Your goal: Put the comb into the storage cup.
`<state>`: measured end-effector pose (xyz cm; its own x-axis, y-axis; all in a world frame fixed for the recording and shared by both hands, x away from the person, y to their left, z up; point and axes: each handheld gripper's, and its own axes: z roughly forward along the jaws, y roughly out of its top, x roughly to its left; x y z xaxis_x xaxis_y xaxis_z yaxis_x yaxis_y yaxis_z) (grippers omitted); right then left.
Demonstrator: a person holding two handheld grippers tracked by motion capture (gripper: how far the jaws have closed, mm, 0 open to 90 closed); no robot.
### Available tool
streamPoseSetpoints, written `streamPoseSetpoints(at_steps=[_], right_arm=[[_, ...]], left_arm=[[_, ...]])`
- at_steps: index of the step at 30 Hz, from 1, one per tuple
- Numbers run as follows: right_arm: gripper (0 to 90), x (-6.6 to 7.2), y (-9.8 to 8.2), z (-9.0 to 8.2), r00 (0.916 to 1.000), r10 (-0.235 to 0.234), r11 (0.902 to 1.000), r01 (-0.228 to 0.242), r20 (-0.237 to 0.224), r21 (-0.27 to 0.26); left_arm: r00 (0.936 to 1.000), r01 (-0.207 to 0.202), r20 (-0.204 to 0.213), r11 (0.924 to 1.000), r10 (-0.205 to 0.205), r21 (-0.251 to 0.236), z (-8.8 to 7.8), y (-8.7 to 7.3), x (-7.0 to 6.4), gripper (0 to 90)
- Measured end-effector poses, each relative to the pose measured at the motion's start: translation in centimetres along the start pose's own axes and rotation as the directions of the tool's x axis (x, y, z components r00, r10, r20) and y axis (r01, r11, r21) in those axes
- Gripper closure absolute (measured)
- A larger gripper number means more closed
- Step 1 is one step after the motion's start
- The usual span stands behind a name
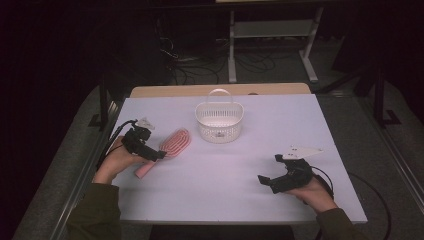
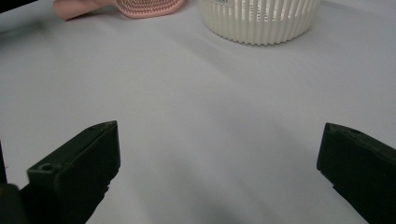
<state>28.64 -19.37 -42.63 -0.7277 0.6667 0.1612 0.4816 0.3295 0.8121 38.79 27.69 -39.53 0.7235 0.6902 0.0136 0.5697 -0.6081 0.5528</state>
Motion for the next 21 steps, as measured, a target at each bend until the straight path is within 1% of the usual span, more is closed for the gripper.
streamPoseSetpoints(at_steps=[5,10,12,14,19,21], right_arm=[[0.0,0.0,-0.01,-0.01,1.0,0.001,1.0,-0.001,0.0,0.001],[0.0,0.01,-0.01,0.03,1.0,-0.002,1.0,0.002,-0.001,0.0],[0.0,0.02,0.0,0.01,1.0,-0.002,1.0,0.002,0.001,-0.001],[0.0,0.02,-0.01,-0.01,1.0,0.0,1.0,0.0,0.001,0.0],[0.0,0.01,-0.01,0.03,1.0,-0.001,1.0,0.001,0.001,0.0],[0.0,0.01,-0.01,0.04,1.0,-0.002,1.0,0.002,0.002,0.0]], left_arm=[[1.0,0.0,-0.007,0.9998,0.0,0.02,0.2,-0.07,-0.02,2.6],[0.9999,-0.01,-0.011,0.9986,0.01,0.052,0.52,-0.15,-0.06,3.9],[0.9999,-0.005,-0.014,0.9982,0.005,0.06,0.68,-0.18,-0.12,4.7],[0.9998,-0.012,-0.014,0.9975,0.013,0.069,0.7,-0.21,-0.09,7.3],[0.9999,-0.008,-0.014,0.9961,0.009,0.088,0.83,-0.33,-0.04,13.7],[0.9999,-0.005,-0.011,0.995,0.006,0.1,0.93,-0.36,-0.09,14.7]])
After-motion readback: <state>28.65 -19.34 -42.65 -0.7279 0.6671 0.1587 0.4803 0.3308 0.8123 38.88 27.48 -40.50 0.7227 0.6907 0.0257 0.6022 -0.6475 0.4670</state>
